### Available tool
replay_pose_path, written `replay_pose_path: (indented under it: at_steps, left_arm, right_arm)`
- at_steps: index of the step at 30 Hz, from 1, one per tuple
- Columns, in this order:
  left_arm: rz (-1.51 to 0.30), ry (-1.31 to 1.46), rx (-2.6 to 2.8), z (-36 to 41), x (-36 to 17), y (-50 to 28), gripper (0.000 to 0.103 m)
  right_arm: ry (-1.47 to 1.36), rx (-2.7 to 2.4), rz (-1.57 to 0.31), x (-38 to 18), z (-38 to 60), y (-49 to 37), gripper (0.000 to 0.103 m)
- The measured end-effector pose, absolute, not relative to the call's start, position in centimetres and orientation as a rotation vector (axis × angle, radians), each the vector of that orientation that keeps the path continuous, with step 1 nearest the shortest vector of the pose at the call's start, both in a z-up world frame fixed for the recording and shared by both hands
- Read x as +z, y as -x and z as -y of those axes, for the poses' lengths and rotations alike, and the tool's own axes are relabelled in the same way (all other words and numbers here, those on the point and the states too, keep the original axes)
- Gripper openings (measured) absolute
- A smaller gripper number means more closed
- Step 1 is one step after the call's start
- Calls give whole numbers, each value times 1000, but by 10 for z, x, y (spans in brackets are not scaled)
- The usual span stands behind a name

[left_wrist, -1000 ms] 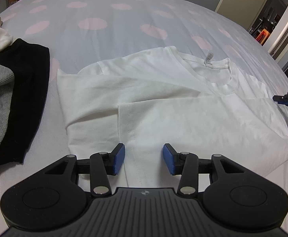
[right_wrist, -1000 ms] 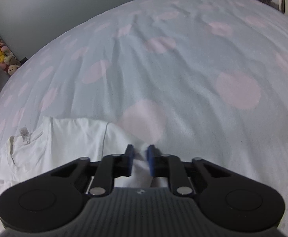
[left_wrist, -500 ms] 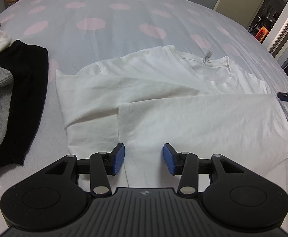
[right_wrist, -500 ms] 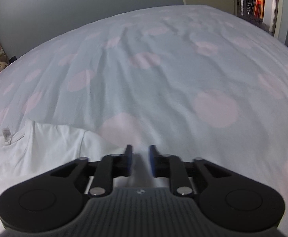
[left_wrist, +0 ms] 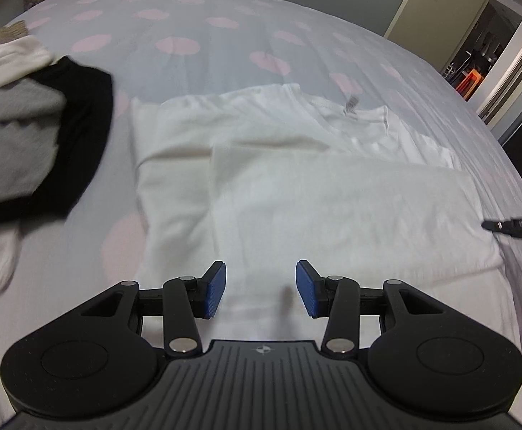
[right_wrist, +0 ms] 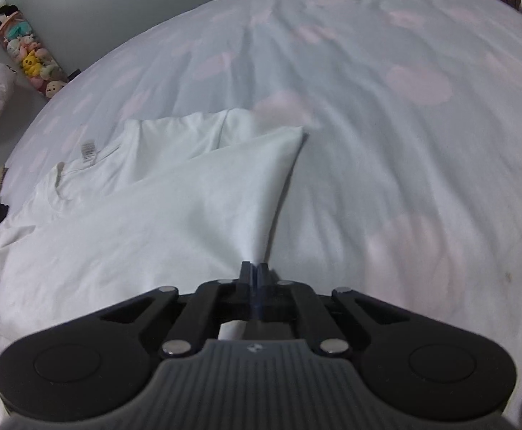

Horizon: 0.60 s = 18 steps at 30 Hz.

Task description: Fold clothes

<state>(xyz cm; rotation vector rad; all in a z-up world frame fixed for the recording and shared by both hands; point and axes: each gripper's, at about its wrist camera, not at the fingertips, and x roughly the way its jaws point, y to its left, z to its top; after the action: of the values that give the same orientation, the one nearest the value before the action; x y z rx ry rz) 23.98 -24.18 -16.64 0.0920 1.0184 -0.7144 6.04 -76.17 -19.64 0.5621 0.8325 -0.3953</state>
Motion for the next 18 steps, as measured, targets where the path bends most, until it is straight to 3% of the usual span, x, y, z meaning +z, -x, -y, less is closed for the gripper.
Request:
replay_pose_path:
  at_steps: [5, 11, 13, 15, 18]
  left_arm:
    - [-1015, -121, -661, 197, -158, -203, 41]
    - [-1006, -155, -646, 150, -145, -151, 41]
    - [-1005, -176, -655, 139, -138, -132, 41]
    - [-1006, -197, -686, 132, -131, -113, 44]
    - [-1007, -235, -737, 124, -122, -86, 46]
  right_arm:
    - [-472, -553, -845, -184, 757, -58, 1]
    - [-535, -492, -822, -162, 739, -11, 8]
    - [-566, -457, -827, -154, 723, 9, 17]
    - [-578, -422, -832, -145, 702, 27, 33]
    - [-570, -360, -832, -131, 667, 55, 33]
